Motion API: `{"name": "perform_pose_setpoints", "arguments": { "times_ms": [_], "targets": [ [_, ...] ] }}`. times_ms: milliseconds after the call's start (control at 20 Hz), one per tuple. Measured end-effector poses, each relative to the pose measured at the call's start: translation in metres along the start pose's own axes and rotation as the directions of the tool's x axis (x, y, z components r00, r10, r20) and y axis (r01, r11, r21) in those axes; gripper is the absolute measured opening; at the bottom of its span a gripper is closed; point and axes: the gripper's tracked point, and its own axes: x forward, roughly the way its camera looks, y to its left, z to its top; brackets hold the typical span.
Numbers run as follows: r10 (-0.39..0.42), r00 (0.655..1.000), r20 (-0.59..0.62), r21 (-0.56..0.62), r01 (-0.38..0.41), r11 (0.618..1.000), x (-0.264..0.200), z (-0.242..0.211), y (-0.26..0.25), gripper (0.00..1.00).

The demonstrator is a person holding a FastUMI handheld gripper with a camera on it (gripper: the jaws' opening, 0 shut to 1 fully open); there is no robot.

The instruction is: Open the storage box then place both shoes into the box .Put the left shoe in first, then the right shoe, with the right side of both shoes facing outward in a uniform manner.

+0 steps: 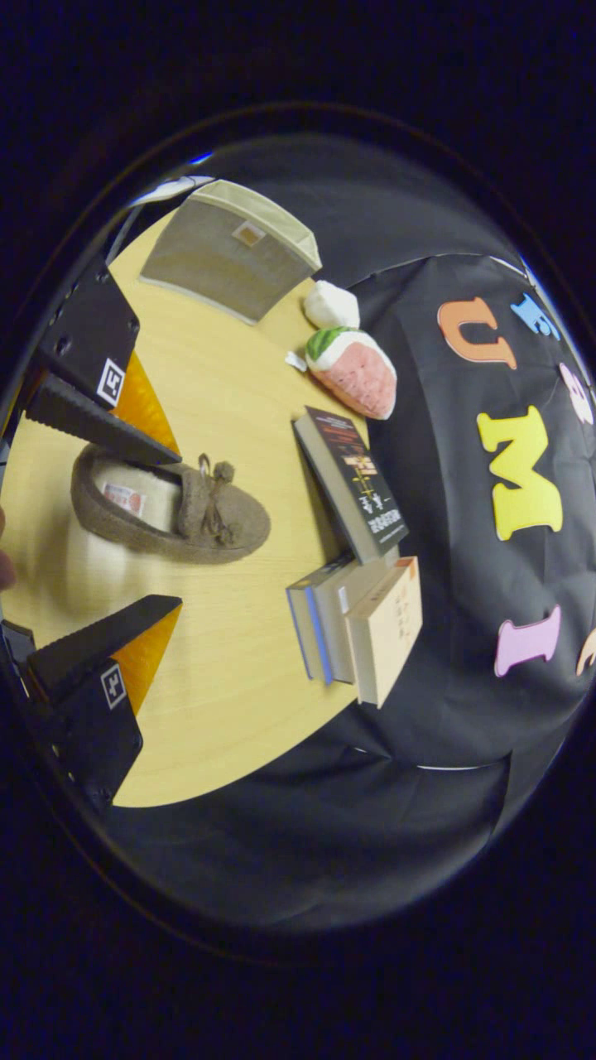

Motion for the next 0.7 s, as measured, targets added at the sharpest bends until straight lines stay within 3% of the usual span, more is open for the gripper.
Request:
{"name": "perform_pose_setpoints", "arguments": {
  "times_ms": [100,250,600,700],
  "targets": [
    [0.011,0.998,-0.060,0.026,-0.009,1.000,0.019,-0.010,-0.001,0.95],
    [0.016,0.992,-0.124,0.093,-0.004,0.996,0.046,-0.016,-0.007,0.70],
    [0.014,0.979,-0.203,0.183,0.024,0.983,0.057,-0.023,-0.011,0.09],
    [0.024,0.976,-0.217,0.227,0.027,0.974,0.055,-0.022,-0.011,0.00]
  ]
}}
